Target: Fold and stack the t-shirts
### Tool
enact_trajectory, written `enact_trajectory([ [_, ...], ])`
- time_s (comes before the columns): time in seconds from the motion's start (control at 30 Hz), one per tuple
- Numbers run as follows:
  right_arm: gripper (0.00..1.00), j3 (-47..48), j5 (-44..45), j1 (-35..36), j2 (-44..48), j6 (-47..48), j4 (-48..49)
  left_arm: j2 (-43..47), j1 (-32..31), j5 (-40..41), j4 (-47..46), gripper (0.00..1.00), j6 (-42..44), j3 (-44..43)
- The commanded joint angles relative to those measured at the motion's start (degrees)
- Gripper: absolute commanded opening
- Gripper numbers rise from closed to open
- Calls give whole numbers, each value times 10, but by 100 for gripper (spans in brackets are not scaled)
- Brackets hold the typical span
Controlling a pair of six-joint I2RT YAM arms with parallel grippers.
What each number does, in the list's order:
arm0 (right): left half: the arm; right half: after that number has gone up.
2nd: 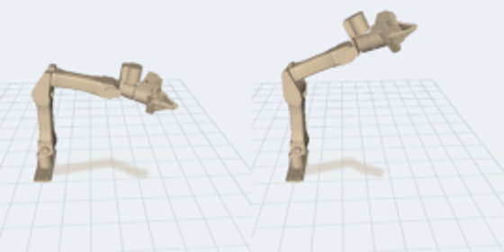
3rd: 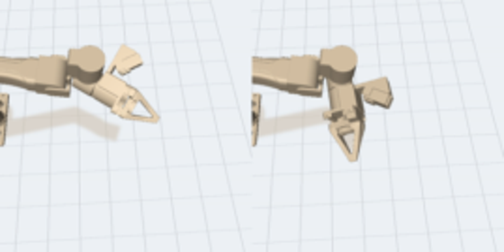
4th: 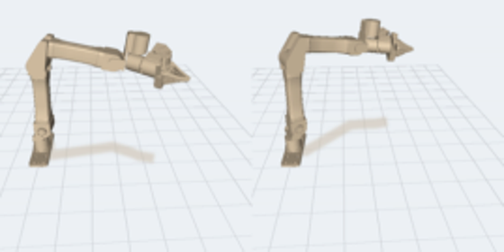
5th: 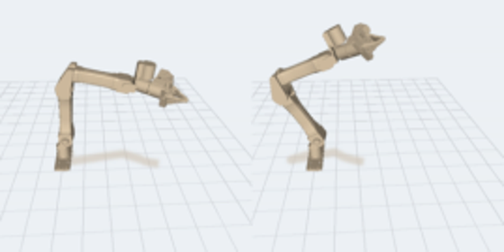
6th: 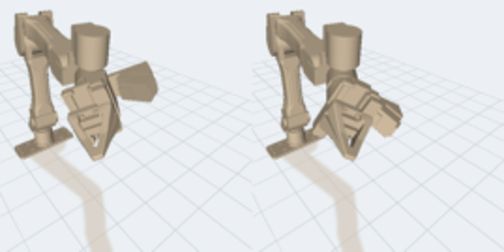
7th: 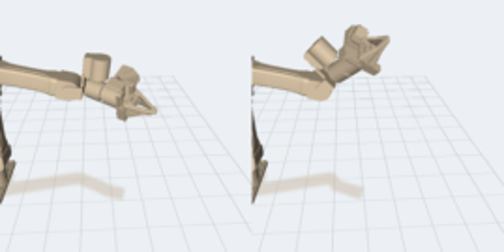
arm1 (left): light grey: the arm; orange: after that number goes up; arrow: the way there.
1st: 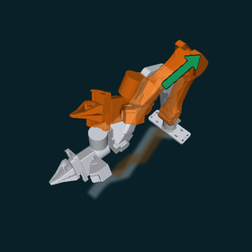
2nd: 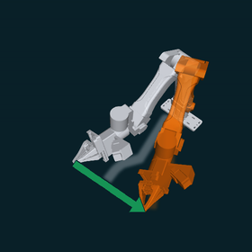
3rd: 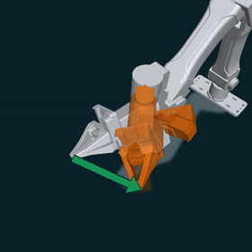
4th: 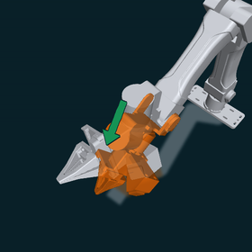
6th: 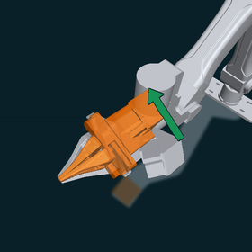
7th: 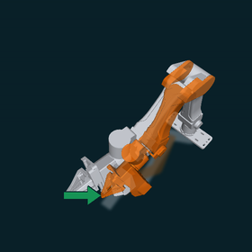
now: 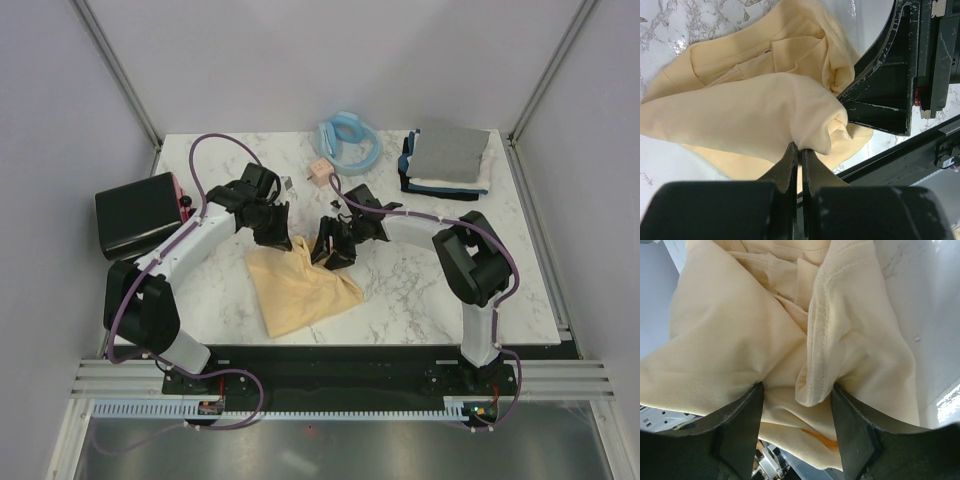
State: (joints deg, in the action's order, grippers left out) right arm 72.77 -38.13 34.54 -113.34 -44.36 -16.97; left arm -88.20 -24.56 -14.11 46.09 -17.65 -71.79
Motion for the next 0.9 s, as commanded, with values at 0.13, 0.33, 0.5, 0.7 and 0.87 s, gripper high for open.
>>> enact_trajectory([
  [0.13,65,-12,-5,6,10,-45,81,4,0,-27,-27,2,6,2],
  [0.33,64,-52,-32,2,7,-95,161,-6,0,-22,-43,2,-1,12],
  [0.5,65,-54,-33,-5,51,-99,164,-30,0,-14,-59,2,-7,3],
  [0.7,65,-76,-41,-18,77,-103,186,-78,0,-17,-79,2,-14,-20],
  [0.87,65,-121,-53,-25,87,-149,259,-108,0,-15,-90,2,-22,-40],
])
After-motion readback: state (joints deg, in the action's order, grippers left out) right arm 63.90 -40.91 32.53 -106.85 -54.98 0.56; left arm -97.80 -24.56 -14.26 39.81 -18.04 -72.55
